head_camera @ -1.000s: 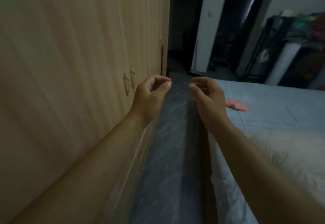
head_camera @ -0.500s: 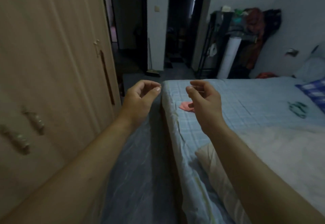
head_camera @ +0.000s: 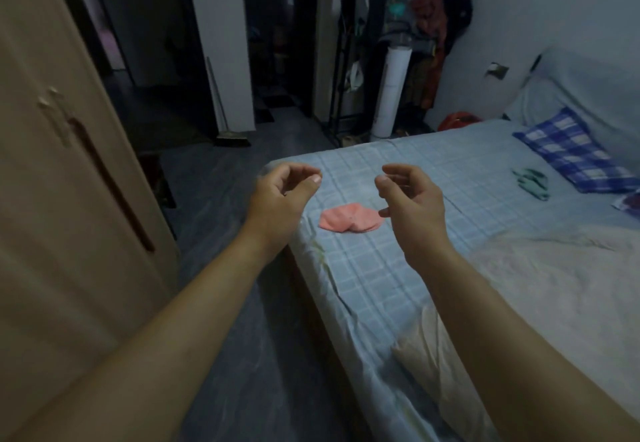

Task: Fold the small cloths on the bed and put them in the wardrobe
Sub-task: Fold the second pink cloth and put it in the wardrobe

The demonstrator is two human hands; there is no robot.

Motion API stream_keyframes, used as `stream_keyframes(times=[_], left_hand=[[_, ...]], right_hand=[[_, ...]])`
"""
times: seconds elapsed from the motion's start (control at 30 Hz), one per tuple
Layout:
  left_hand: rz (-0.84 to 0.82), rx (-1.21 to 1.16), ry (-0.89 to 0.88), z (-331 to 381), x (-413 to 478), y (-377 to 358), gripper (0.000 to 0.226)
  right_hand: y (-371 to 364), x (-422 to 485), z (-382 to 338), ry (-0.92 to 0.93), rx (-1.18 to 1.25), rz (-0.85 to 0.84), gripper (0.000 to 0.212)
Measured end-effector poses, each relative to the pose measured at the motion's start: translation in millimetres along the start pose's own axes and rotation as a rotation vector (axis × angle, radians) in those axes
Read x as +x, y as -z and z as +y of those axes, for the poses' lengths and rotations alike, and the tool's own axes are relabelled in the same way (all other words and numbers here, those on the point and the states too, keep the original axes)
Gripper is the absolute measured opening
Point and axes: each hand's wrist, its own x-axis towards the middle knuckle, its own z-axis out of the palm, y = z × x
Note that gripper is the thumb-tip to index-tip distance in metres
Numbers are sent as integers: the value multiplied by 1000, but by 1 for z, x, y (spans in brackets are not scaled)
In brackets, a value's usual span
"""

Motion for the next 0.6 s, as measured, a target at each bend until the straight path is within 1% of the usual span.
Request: stream_keyframes(times=[0.07, 0.27, 0.47, 0.6], left_hand=[[-34, -13, 18, -9, 27, 1, 6], [-112, -7, 82, -50, 103, -6, 9], [-182, 4, 125, -112, 183, -30, 13], [-215, 38, 176, -150, 235, -53, 9]], right_hand=[[-12, 19, 7, -6, -7, 37, 16], [-43, 76, 45, -77, -8, 128, 18], [-67, 148, 110, -158, 10, 184, 16], [-77, 202, 150, -199, 26, 197, 14]])
